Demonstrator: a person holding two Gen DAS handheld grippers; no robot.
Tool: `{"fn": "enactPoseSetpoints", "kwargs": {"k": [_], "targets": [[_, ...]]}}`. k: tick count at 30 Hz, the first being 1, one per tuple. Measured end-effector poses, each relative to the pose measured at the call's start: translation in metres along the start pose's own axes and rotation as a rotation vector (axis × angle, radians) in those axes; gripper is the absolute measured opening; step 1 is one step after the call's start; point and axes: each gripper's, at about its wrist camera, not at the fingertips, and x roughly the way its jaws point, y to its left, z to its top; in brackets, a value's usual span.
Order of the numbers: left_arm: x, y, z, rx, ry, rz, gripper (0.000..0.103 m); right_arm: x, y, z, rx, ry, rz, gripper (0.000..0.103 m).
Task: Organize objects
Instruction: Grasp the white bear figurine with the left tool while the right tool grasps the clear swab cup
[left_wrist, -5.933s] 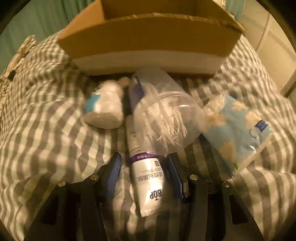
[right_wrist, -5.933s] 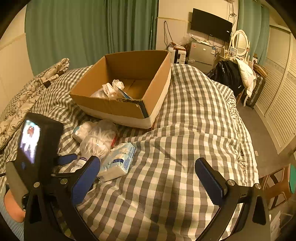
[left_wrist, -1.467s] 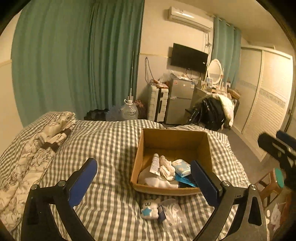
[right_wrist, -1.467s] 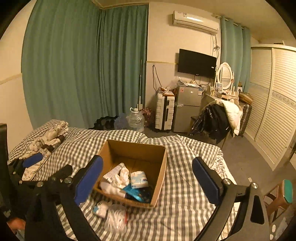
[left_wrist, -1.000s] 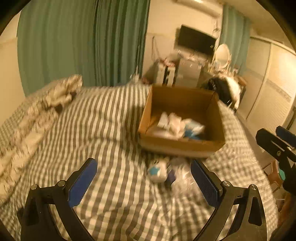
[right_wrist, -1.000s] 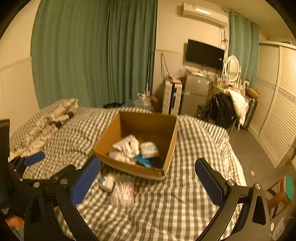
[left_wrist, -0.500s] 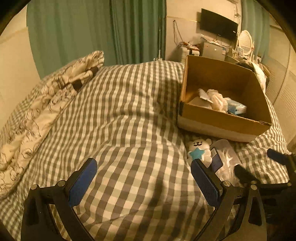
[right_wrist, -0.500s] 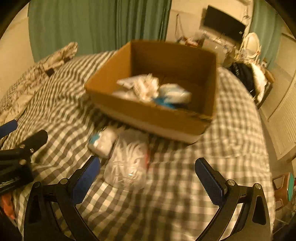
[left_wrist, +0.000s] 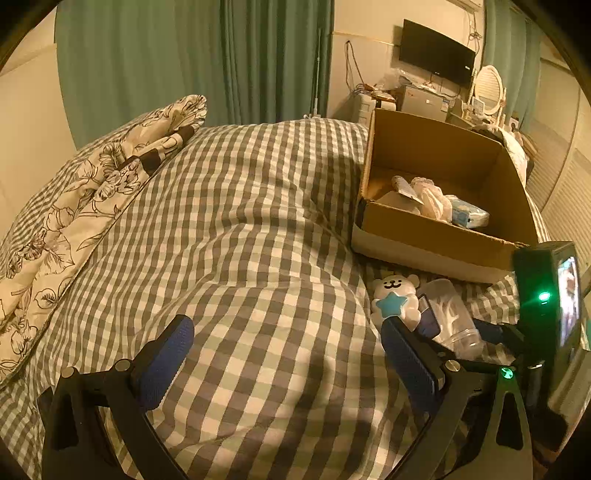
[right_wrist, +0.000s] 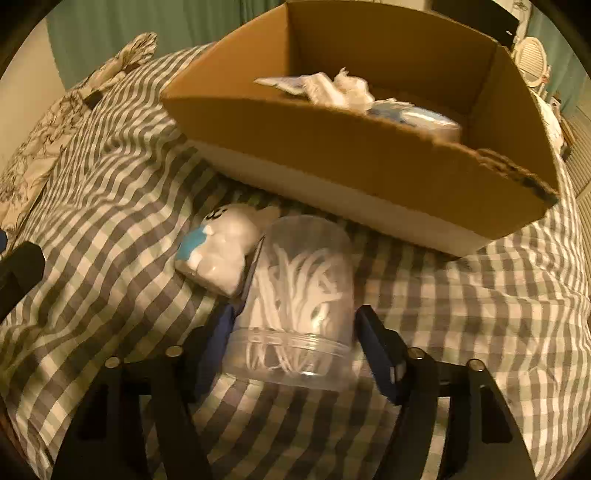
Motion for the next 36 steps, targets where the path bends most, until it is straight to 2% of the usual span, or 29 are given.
{"fn": "enactPoseSetpoints", "kwargs": {"k": [5,9,10,12,15,19,22,24,36], "targets": [[0.000,-0.009,-0.004,0.032,0.006,-0.016,0.103,-0.006,0.003,-0.006,-0.026,-0.004,-0.004,0.065],[0.000,-0.025,-0.006,0.077,0.028,-0.036,0.100,-0.039,-0.002,-0.015,-0.041,-0.076,-0.037,0.064],[-0.001,-0.029,-0.005,0.073,0.031,-0.061,0.099,-0.049,-0.004,-0.017,-0.042,-0.097,-0.045,0.064],[0.000,-0.038,-0.003,0.085,0.041,-0.084,0.096,-0.072,-0.013,-0.021,-0.048,-0.138,-0.071,0.064],[0.003,-0.057,0.000,0.132,0.046,-0.095,0.095,-0.099,-0.035,-0.026,-0.014,-0.178,-0.047,0.064],[0.014,-0.078,0.008,0.159,0.069,-0.120,0.089,-0.119,-0.058,-0.029,0.011,-0.221,-0.115,0.064],[0.032,-0.094,0.011,0.175,0.099,-0.117,0.087,-0.121,-0.073,-0.029,0.042,-0.226,-0.092,0.064],[0.046,-0.105,0.009,0.209,0.136,-0.101,0.080,-0.118,-0.077,-0.030,0.046,-0.224,-0.087,0.064],[0.097,-0.120,0.013,0.199,0.196,-0.087,0.074,-0.093,-0.086,-0.034,0.068,-0.178,-0.003,0.064]]}}
